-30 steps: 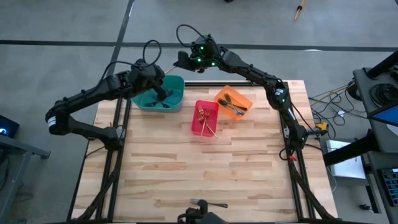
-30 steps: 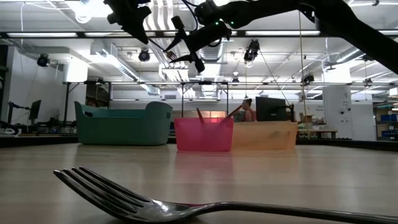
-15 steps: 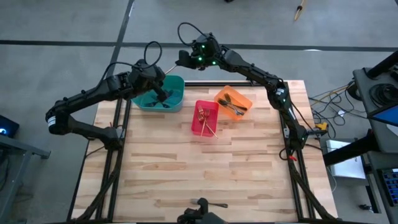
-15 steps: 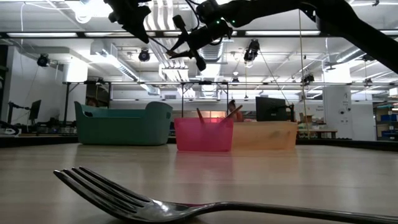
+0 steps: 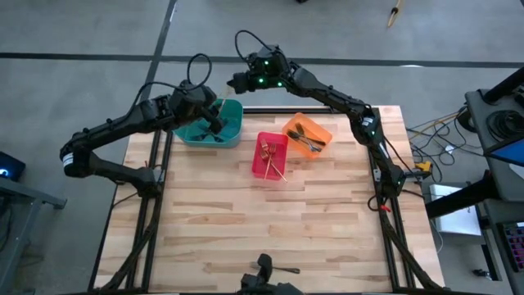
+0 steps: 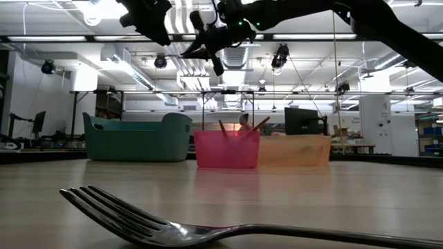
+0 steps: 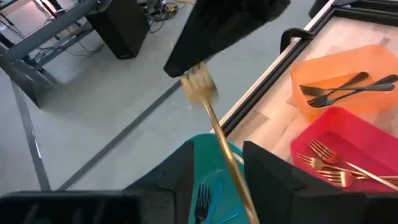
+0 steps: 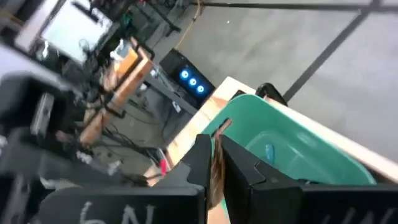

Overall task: Sort silverware by color (type)
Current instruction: Put the golden fork into the red bin

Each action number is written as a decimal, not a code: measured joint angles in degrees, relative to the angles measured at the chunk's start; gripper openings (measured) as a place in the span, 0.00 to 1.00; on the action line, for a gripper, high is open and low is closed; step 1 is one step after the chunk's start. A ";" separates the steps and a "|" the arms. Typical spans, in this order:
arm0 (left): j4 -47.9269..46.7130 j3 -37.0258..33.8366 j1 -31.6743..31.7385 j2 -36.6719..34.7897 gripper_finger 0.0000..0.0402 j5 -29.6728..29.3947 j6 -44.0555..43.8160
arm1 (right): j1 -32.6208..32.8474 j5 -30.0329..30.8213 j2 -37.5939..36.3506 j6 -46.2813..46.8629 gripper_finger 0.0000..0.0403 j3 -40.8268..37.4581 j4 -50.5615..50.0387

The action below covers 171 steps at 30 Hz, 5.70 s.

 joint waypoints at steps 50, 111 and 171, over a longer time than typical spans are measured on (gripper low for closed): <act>-11.12 -32.59 -6.99 -1.84 0.31 26.34 -25.23 | -0.61 0.15 -8.94 -31.11 0.06 0.07 -24.44; 9.01 -38.94 -20.71 3.44 0.29 36.71 -31.29 | -1.57 2.18 -10.03 -41.27 0.06 0.07 -14.97; 9.97 -39.27 -22.36 9.19 0.25 32.94 -9.85 | 10.36 1.65 -21.57 -17.09 0.06 0.49 -20.67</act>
